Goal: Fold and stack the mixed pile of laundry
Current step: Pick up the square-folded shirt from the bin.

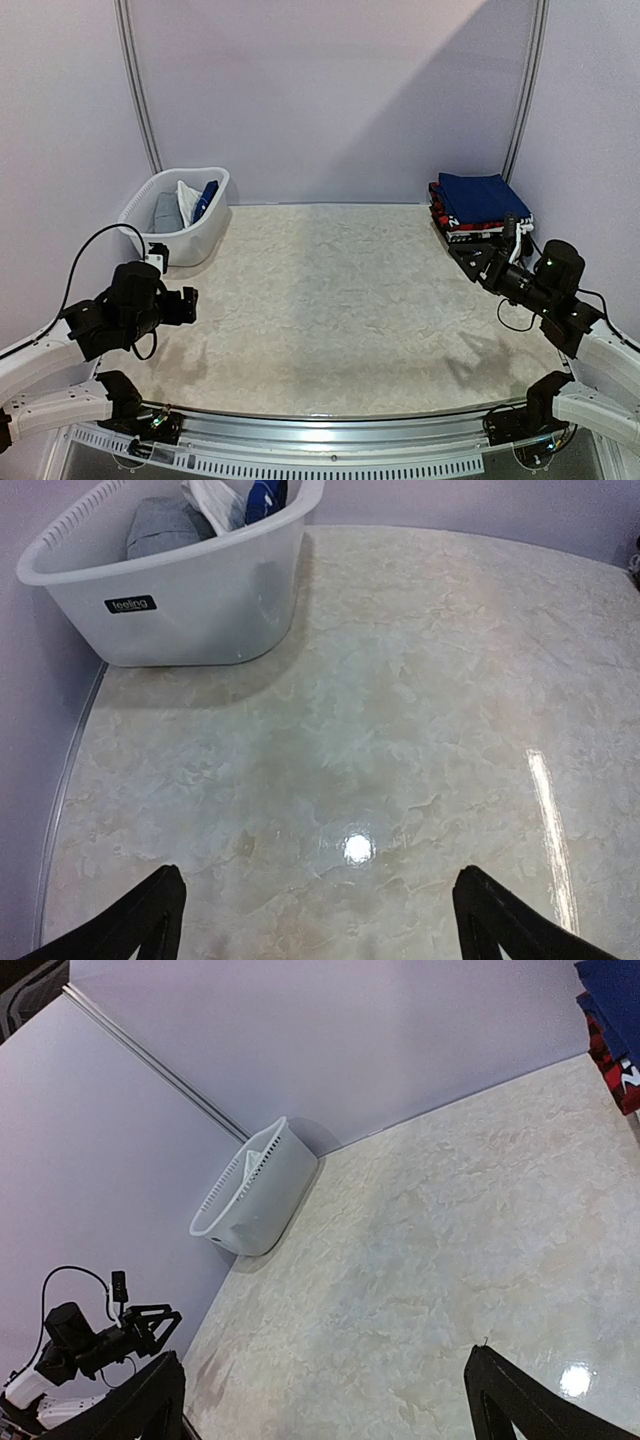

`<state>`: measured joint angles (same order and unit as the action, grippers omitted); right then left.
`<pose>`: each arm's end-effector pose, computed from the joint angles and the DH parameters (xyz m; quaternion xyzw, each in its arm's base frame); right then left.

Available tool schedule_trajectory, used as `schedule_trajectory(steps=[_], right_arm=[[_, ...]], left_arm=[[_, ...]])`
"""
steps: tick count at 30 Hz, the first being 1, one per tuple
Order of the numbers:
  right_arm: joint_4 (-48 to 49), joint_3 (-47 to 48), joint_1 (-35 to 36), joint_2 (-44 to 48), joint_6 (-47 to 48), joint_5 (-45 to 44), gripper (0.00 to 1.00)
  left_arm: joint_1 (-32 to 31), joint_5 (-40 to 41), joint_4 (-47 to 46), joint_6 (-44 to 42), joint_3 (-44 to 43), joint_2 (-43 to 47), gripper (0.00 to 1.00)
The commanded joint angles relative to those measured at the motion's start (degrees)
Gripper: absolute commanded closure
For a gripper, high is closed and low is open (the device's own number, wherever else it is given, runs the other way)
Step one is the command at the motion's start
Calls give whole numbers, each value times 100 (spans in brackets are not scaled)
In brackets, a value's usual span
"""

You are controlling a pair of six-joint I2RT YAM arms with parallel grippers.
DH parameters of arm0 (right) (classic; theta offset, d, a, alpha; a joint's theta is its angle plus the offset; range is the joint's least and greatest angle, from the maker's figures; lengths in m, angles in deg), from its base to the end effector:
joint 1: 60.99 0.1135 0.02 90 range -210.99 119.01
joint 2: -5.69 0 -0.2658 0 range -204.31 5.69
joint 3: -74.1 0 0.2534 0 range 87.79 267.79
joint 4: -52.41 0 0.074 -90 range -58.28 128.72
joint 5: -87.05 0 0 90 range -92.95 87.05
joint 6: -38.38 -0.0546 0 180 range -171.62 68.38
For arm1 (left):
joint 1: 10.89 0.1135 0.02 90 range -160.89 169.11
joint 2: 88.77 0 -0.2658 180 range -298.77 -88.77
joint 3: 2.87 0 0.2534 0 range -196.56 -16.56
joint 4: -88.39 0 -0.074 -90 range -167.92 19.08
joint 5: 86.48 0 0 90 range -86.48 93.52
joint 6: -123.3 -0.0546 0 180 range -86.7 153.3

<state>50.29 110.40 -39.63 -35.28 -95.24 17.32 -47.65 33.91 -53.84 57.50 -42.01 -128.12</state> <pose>0.1758 0.0891 0.2523 0.0274 0.7448 0.4621 0.4806 0.1474 -0.0756 0.2066 -0.0194 0.8747 -0.0117 0.4842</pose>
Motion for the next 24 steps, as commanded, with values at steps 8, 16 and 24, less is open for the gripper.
schedule_trajectory(steps=[8, 16, 24], right_arm=[[-1640, 838, 22, -345, 127, -892, 1], [-814, 618, 101, -621, -58, -707, 1], [-779, 499, 151, -665, 13, -867, 1]], left_arm=[[-95, 222, -18, 132, -43, -314, 1], [-73, 904, 420, 287, -1101, -1123, 0], [120, 1054, 959, -45, -3046, -2731, 4]])
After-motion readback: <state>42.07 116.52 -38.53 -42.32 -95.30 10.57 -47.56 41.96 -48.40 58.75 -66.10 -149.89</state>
